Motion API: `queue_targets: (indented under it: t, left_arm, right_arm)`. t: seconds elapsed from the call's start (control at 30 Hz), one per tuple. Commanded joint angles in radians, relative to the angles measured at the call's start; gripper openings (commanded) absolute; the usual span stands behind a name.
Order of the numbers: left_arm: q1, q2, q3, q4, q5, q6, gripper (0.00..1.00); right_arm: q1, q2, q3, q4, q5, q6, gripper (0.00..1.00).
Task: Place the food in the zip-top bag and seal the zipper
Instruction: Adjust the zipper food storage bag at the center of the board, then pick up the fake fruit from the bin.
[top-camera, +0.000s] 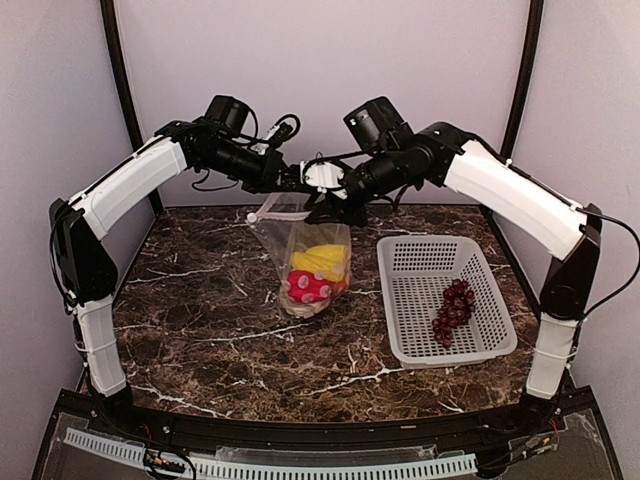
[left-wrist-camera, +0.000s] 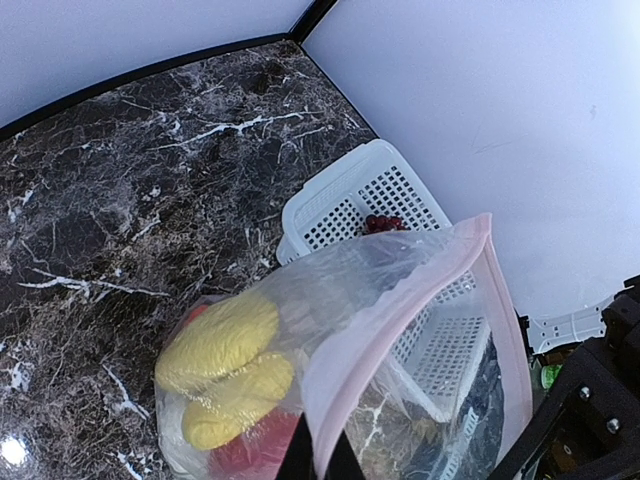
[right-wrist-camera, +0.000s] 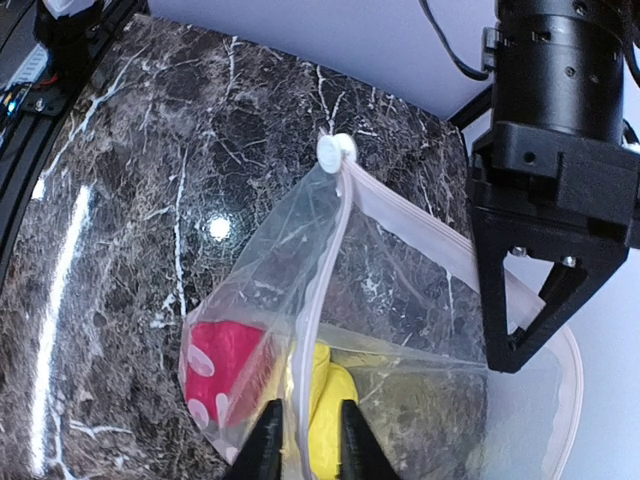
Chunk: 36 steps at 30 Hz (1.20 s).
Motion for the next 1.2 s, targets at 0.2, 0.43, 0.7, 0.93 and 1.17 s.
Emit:
queue_targets:
  t: [0.2, 0.43, 0.7, 0.93, 1.17]
  left_arm:
    - [0.001, -0.003, -0.003, 0.002, -0.012, 0.014, 0.01]
    - [0.000, -0.006, -0.002, -0.013, -0.017, 0.020, 0.01]
    - [0.001, -0.010, -0.004, -0.025, -0.026, 0.024, 0.01]
    - [0.001, -0.010, -0.020, -0.008, -0.023, 0.018, 0.01]
    - [0.001, -0.008, -0.030, -0.004, -0.019, 0.019, 0.01]
  right_arm:
    - [0.005, -0.109, -0.002, 0.002, 0.013, 0.055, 0.47]
    - [-0.069, -0.198, -0.048, -0.010, 0.008, 0.088, 0.51]
    - [-0.262, -0.375, -0.271, 0.025, -0.033, 0.137, 0.52]
    - [-0.417, -0.525, -0.565, 0.050, -0.028, 0.137, 0.53]
    - [-0.473, -0.604, -0.781, -0.003, 0.011, 0.070, 0.51]
